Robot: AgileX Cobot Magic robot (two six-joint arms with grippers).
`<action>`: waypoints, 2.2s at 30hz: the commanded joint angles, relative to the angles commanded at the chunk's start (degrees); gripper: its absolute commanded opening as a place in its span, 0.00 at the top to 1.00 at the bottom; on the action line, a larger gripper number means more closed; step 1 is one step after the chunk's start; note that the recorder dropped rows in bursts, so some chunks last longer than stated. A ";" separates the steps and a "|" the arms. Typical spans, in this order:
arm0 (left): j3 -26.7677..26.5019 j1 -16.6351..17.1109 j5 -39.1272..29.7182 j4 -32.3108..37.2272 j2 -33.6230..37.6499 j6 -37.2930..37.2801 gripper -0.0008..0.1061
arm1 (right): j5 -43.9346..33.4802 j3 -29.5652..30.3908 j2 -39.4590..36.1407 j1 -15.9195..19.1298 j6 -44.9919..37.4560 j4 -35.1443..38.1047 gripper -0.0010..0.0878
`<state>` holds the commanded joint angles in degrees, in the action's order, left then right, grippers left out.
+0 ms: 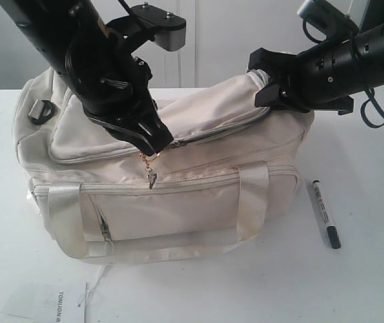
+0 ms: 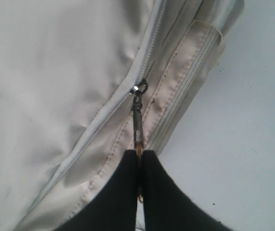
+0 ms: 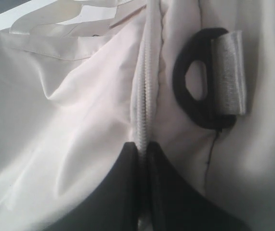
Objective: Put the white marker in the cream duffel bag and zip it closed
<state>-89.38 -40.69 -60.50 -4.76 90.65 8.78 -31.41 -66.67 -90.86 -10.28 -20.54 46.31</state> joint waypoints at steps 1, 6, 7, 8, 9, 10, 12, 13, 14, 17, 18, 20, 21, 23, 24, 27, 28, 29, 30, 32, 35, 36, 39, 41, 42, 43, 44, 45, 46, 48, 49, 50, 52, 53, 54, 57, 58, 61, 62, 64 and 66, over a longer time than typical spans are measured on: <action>0.00 0.00 -0.16 0.15 0.00 0.00 0.99 | 0.00 0.00 0.00 0.00 0.00 0.00 0.99; 0.00 0.00 -0.94 1.38 0.00 -0.17 0.99 | 0.00 0.00 0.00 0.00 0.00 0.00 0.99; 0.00 0.00 -0.94 1.38 0.00 -0.17 0.99 | 0.00 0.00 0.00 0.00 0.00 0.00 0.99; 0.00 0.00 -0.94 1.34 0.00 -0.21 0.99 | 0.00 0.00 0.00 0.00 0.00 0.00 0.99; 0.00 0.00 -1.19 1.44 0.00 -0.21 0.99 | -0.11 0.00 0.00 0.00 0.00 0.00 0.99; 0.00 0.00 -1.19 1.82 0.00 -0.21 0.99 | -0.11 0.00 0.00 0.00 0.00 0.00 0.99; 0.00 0.00 -1.19 2.05 0.00 -0.21 0.99 | -0.11 0.00 0.00 0.00 0.00 0.00 0.99; 0.00 0.00 -1.69 2.22 0.00 -0.21 0.99 | -0.11 0.00 0.00 0.00 0.00 0.00 0.99; 0.00 0.00 -1.90 2.22 0.00 -0.21 0.99 | -0.11 0.00 0.00 0.00 0.00 0.00 0.99; 0.00 0.00 -2.30 2.68 0.00 -0.21 0.99 | -0.11 0.00 0.00 0.00 0.00 0.00 0.99; 0.00 0.00 -2.42 2.68 0.00 -0.21 0.99 | -0.11 0.00 0.00 0.00 0.00 0.00 0.99; 0.00 0.00 -2.56 2.68 0.00 -0.21 0.99 | -0.11 0.00 0.00 0.00 0.00 0.00 0.99; 0.00 0.00 -2.56 2.68 0.00 -0.09 0.99 | -0.11 0.00 0.00 0.00 0.00 0.00 0.99; 0.00 0.00 -2.72 3.01 0.00 -0.10 0.99 | -0.11 0.00 0.00 0.00 0.00 0.00 0.99; 0.00 0.00 -2.94 3.65 0.00 -0.10 0.99 | -0.11 0.00 0.00 0.00 0.00 0.00 0.99; 0.00 0.00 -3.82 4.76 0.00 -0.10 0.99 | -0.11 0.00 0.00 0.00 0.00 0.00 0.99; 0.00 0.00 -4.11 5.31 0.00 -0.10 0.99 | -0.11 0.00 0.00 0.00 0.00 0.00 0.99; 0.00 0.00 -4.39 5.37 0.00 -0.10 0.99 | -0.11 0.00 0.00 0.00 0.00 0.00 0.99; 0.00 0.00 -4.52 5.37 0.00 -0.10 0.99 | -0.11 0.00 0.00 0.00 0.00 0.00 0.99; 0.00 0.00 -4.52 5.37 0.00 -0.10 0.99 | -0.11 0.00 0.00 0.00 0.00 0.00 0.99; 0.00 0.00 -4.52 5.37 0.00 -0.10 0.99 | -0.11 0.00 0.00 0.00 0.00 0.00 0.99; 0.00 0.00 -4.52 5.37 0.00 -0.10 0.99 | -0.11 0.00 0.00 0.00 0.00 0.00 0.99; 0.00 0.00 -4.64 5.41 0.00 -0.10 0.99 | -0.11 0.00 0.00 0.00 0.00 0.00 0.99; 0.00 0.00 -4.64 5.41 0.00 -0.10 0.99 | -0.11 0.00 0.00 0.00 0.00 0.00 0.99; 0.00 0.00 -4.64 5.41 0.00 -0.10 0.99 | -0.11 0.00 0.00 0.00 0.00 0.00 0.99; 0.00 0.00 -4.64 5.41 0.00 -0.10 0.99 | -0.11 0.00 0.00 0.00 0.00 0.00 0.99; 0.00 0.00 -4.87 5.41 0.00 -0.10 0.99 | -0.11 0.00 0.00 0.00 0.00 0.00 0.99; 0.00 0.00 -4.98 5.41 0.00 -0.10 0.99 | -0.11 0.00 0.00 0.00 0.00 0.00 0.99; 0.00 0.00 -5.13 5.50 0.00 -0.10 0.99 | -0.11 0.00 0.00 0.00 0.00 0.00 0.99; 0.00 0.00 -5.43 6.17 0.00 -0.10 0.99 | -0.11 0.00 0.00 0.00 0.00 0.00 0.99; 0.00 0.00 -5.69 6.85 0.00 -0.10 0.99 | -0.11 0.00 0.00 0.00 0.00 0.00 0.99; 0.00 0.00 -5.96 7.28 0.00 -0.10 0.99 | -0.11 0.00 0.00 0.00 0.00 0.00 0.99; 0.00 0.00 -6.61 8.17 0.00 -0.10 0.99 | -0.11 0.00 0.00 0.00 0.00 0.00 0.99; 0.00 0.00 -6.83 8.44 0.00 -0.10 0.99 | -0.11 0.00 0.00 0.00 0.00 0.00 0.99; 0.00 0.00 -7.05 8.65 0.00 -0.21 0.99 | -0.11 0.00 0.00 0.00 0.00 0.00 0.99; 0.00 0.00 -7.17 8.65 0.00 -0.21 0.99 | -0.11 0.00 0.00 0.00 0.00 0.00 0.99; 0.00 0.00 -7.17 8.65 0.00 -0.21 0.99 | -0.11 0.00 0.00 0.00 0.00 0.00 0.99; 0.00 0.00 -8.15 9.74 0.00 -0.21 0.99 | -0.11 0.00 0.00 0.00 0.00 0.00 0.99; 0.00 0.00 -8.45 10.19 0.00 -0.21 0.99 | -0.11 0.00 0.00 0.00 0.00 0.00 0.99; 0.00 0.00 -9.08 10.64 0.00 -0.21 0.99 | -0.11 0.00 0.00 0.00 0.00 0.00 0.99; 0.00 0.00 -9.47 11.56 0.00 -0.21 0.99 | -0.11 0.00 0.00 0.00 0.00 0.00 0.99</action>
<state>-89.38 -40.69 -69.96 6.81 90.65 8.57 -31.53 -66.67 -90.86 -10.28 -20.54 46.31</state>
